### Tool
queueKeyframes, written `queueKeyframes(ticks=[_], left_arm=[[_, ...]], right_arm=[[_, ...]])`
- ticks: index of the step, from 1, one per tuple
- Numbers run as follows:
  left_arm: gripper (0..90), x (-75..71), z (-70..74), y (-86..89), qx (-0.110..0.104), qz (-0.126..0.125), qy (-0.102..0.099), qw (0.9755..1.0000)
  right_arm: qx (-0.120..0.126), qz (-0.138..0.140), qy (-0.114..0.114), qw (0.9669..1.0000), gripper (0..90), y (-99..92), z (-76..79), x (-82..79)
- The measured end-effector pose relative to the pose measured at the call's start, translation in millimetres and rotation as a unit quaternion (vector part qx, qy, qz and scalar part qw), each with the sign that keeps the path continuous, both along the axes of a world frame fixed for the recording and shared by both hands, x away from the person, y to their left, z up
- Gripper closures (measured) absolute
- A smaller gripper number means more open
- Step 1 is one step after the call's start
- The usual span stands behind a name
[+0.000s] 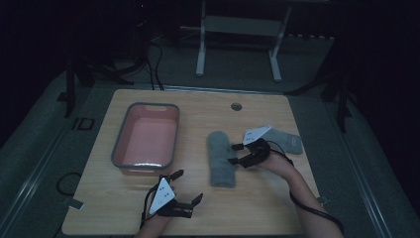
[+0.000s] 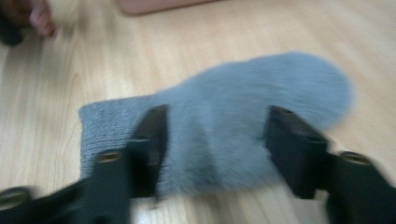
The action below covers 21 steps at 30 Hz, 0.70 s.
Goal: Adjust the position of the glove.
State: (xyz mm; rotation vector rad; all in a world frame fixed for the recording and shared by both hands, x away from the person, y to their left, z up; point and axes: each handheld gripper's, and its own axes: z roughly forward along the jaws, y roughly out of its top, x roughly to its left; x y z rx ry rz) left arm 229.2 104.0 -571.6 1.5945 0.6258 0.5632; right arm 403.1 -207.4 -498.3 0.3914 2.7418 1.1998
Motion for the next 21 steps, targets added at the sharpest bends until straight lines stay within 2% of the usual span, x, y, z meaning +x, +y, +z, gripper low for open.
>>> queueKeyframes(ticks=[3, 6, 8, 9, 10, 11, 14, 16, 19, 21], left_arm=[[1.4, 0.0, 0.0, 0.0, 0.0, 0.0, 0.0, 1.0], [1.4, 0.0, 0.0, 0.0, 0.0, 0.0, 0.0, 1.0], [1.4, 0.0, 0.0, 0.2, 0.001, 0.0, 0.0, 1.0], [1.4, 0.0, 0.0, 0.2, 0.001, 0.0, 0.0, 1.0], [1.4, 0.0, 0.0, 0.1, 0.0, 0.001, 0.001, 1.0], [1.4, 0.1, 0.0, 0.2, 0.0, 0.001, 0.001, 1.0], [1.4, 0.2, 0.0, 0.3, -0.001, 0.001, 0.001, 1.0], [1.4, 0.2, 0.0, 0.3, -0.001, 0.0, 0.001, 1.0], [1.4, 0.4, 0.0, 0.5, -0.001, 0.001, 0.002, 1.0], [1.4, 0.4, 0.0, 0.6, -0.002, 0.002, 0.002, 1.0]], right_arm=[[0.018, -0.021, -0.005, 0.9996, 30.6, -16.9, 7.9, -3.4], [0.026, -0.041, -0.015, 0.9987, 36.9, -36.3, 11.8, -2.2], [0.02, -0.056, -0.029, 0.9978, 39.3, -50.0, 13.5, 0.0], [0.02, -0.056, -0.029, 0.9978, 39.3, -50.0, 13.5, 0.0], [0.021, -0.065, -0.034, 0.9971, 40.8, -57.0, 14.5, 1.5], [0.026, -0.082, -0.029, 0.9959, 42.2, -69.2, 17.0, 5.8], [0.011, -0.112, -0.034, 0.993, 46.4, -87.1, 19.0, 15.5], [0.004, -0.137, -0.04, 0.9898, 48.4, -98.1, 18.8, 23.4], [-0.006, -0.155, -0.034, 0.9872, 53.0, -112.2, 14.9, 36.6], [-0.008, -0.157, -0.023, 0.9873, 54.6, -119.3, 10.5, 44.4]])
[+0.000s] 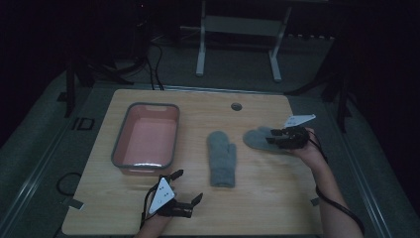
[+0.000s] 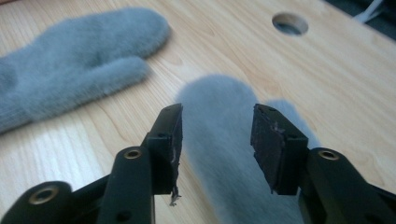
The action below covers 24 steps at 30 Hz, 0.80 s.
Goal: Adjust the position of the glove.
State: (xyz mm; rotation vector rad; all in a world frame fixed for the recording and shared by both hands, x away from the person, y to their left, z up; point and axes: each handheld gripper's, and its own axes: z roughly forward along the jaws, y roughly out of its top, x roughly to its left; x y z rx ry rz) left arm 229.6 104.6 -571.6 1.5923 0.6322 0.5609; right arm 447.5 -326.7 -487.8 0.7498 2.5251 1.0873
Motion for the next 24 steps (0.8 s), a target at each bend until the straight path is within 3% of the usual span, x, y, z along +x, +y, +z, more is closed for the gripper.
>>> queueKeyframes(ticks=[8, 13, 16, 20, 24], left_arm=[[1.4, -0.2, 0.0, 0.0, 0.0, 0.001, -0.001, 1.0], [1.4, 0.0, 0.0, 0.1, -0.001, 0.0, 0.0, 1.0], [1.4, -0.1, -0.1, 0.2, -0.002, 0.0, 0.0, 1.0], [1.4, -0.1, -0.1, 0.3, -0.002, 0.001, 0.0, 1.0], [1.4, -0.1, -0.1, 0.3, -0.002, 0.001, 0.001, 1.0]], right_arm=[[-0.036, -0.026, 0.031, 0.9985, 51.3, -15.7, -21.2, 20.9], [-0.069, -0.037, 0.051, 0.9956, 45.4, -18.0, -37.1, 28.6], [-0.084, -0.037, 0.052, 0.9944, 51.3, -19.0, -44.3, 29.8], [-0.083, -0.038, 0.048, 0.9947, 66.2, -16.2, -46.6, 25.8], [-0.056, -0.081, 0.061, 0.9933, 77.4, -11.3, -47.6, 17.5]])
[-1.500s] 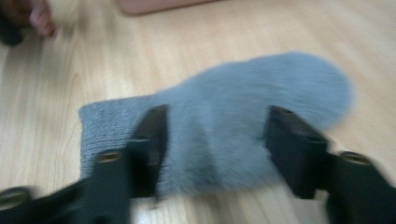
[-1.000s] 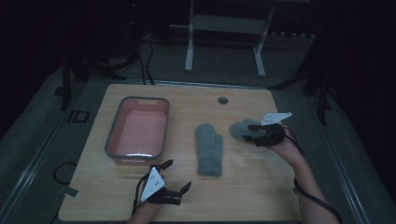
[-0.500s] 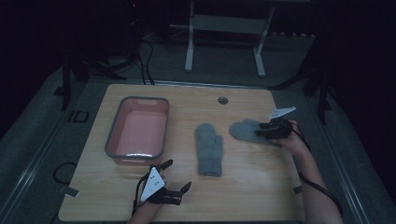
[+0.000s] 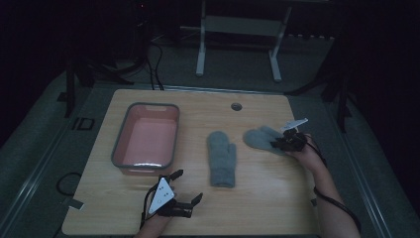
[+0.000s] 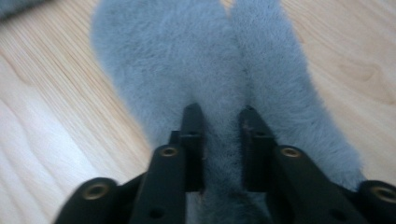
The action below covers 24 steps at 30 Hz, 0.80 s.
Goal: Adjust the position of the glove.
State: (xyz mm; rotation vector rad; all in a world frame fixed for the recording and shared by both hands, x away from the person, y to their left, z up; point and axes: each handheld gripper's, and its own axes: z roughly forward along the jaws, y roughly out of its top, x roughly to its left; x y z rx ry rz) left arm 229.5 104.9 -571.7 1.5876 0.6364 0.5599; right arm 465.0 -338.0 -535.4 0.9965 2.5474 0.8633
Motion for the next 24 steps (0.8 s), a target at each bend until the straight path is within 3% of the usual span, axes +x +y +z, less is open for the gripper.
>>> queueKeyframes(ticks=[1, 3, 7, 10, 12, 14, 17, 20, 22, 24], left_arm=[[1.4, 0.1, 0.0, 0.1, 0.0, 0.0, 0.001, 1.0], [1.4, 0.1, 0.0, 0.1, 0.0, 0.0, 0.001, 1.0], [1.4, -0.5, -0.1, -0.4, 0.001, 0.0, -0.003, 1.0], [1.4, -0.3, 0.0, -0.2, 0.001, -0.001, -0.002, 1.0], [1.4, -0.2, 0.0, -0.2, 0.002, -0.002, -0.002, 1.0], [1.4, -0.1, 0.1, -0.4, 0.003, -0.002, -0.002, 1.0], [1.4, -0.1, 0.1, -0.8, 0.005, -0.004, -0.002, 1.0], [1.4, -0.1, 0.3, -1.1, 0.007, -0.004, -0.002, 1.0], [1.4, 0.0, 0.3, -1.4, 0.006, -0.006, -0.001, 1.0], [1.4, -0.1, 0.3, -1.6, 0.007, -0.007, -0.001, 1.0]], right_arm=[[0.012, -0.023, 0.01, 0.9996, 78.9, 1.7, 0.5, -2.1], [0.033, -0.038, 0.017, 0.9986, 80.3, 4.9, 1.3, -7.1], [0.05, -0.085, -0.003, 0.9951, 82.5, 9.6, 6.9, -19.4], [0.071, -0.135, -0.027, 0.988, 82.6, 13.1, 17.4, -32.9], [0.085, -0.183, -0.036, 0.9788, 82.7, 15.8, 25.0, -42.4], [0.081, -0.224, -0.051, 0.97, 82.6, 20.8, 31.7, -52.3], [0.097, -0.281, -0.045, 0.9538, 82.6, 25.8, 35.1, -64.3], [0.106, -0.321, -0.039, 0.9405, 82.5, 29.0, 29.9, -70.0], [0.112, -0.337, -0.032, 0.9344, 82.3, 30.3, 24.6, -70.5], [0.1, -0.346, -0.031, 0.9324, 82.1, 33.3, 18.2, -69.7]])
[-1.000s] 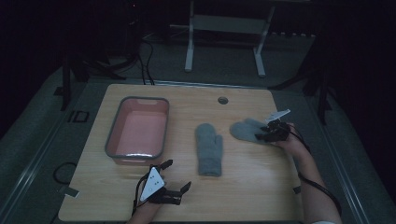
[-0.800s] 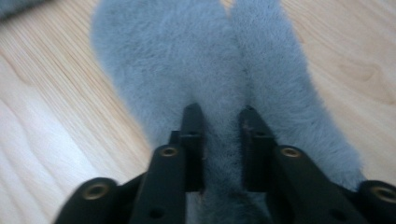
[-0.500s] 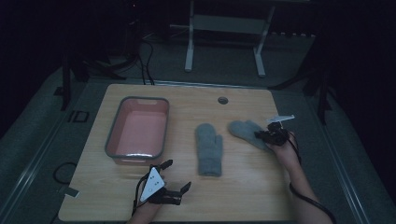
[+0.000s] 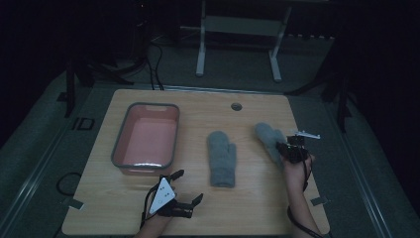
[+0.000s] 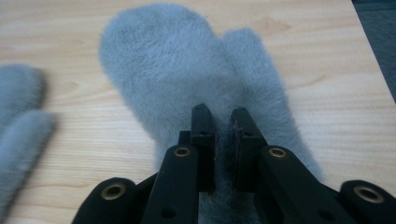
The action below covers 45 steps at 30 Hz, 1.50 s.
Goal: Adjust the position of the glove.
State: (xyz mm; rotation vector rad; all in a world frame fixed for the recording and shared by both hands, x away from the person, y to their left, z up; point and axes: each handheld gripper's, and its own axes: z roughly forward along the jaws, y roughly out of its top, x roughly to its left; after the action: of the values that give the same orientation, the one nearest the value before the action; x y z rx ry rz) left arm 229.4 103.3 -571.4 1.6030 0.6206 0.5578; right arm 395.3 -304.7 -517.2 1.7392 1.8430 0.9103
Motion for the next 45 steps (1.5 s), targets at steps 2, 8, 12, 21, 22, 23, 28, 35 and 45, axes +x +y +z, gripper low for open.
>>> queueKeyframes(ticks=[2, 8, 12, 21, 22, 23, 28, 35, 45], left_arm=[[1.4, 0.0, 0.1, -0.1, 0.001, -0.001, 0.001, 1.0], [1.4, -0.1, 0.0, 0.0, -0.001, 0.001, 0.0, 1.0], [1.4, 0.3, -0.2, 0.7, -0.004, 0.001, 0.001, 1.0], [1.4, 0.2, -0.1, 0.5, -0.002, -0.001, 0.0, 1.0], [1.4, 0.3, -0.1, 0.5, -0.002, -0.002, 0.0, 1.0], [1.4, 0.3, -0.1, 0.4, -0.002, -0.002, 0.001, 1.0], [1.4, 0.6, -0.1, 0.5, -0.003, -0.003, 0.002, 1.0], [1.4, 0.5, -0.1, 0.4, -0.002, -0.004, 0.002, 1.0], [1.4, 0.6, -0.1, 0.5, -0.003, -0.003, 0.002, 1.0]], right_arm=[[0.003, -0.004, 0.012, 0.9999, 81.9, 1.2, -9.1, 2.9], [-0.01, 0.001, 0.01, 0.9999, 79.8, 5.9, -23.3, 3.3], [0.0, 0.027, -0.002, 0.9996, 71.3, 2.5, -21.2, -0.9], [-0.072, 0.192, -0.03, 0.9782, 53.2, -13.9, 12.9, -4.2], [-0.083, 0.223, -0.024, 0.971, 51.9, -15.1, 14.7, -1.5], [-0.1, 0.245, -0.026, 0.9641, 50.5, -16.4, 15.4, 1.3], [-0.122, 0.296, 0.008, 0.9474, 48.3, -20.1, 9.2, 18.2], [-0.112, 0.3, 0.038, 0.9465, 55.0, -22.0, -8.8, 28.0], [-0.086, 0.202, 0.019, 0.9755, 82.5, -12.5, -12.4, 15.4]])
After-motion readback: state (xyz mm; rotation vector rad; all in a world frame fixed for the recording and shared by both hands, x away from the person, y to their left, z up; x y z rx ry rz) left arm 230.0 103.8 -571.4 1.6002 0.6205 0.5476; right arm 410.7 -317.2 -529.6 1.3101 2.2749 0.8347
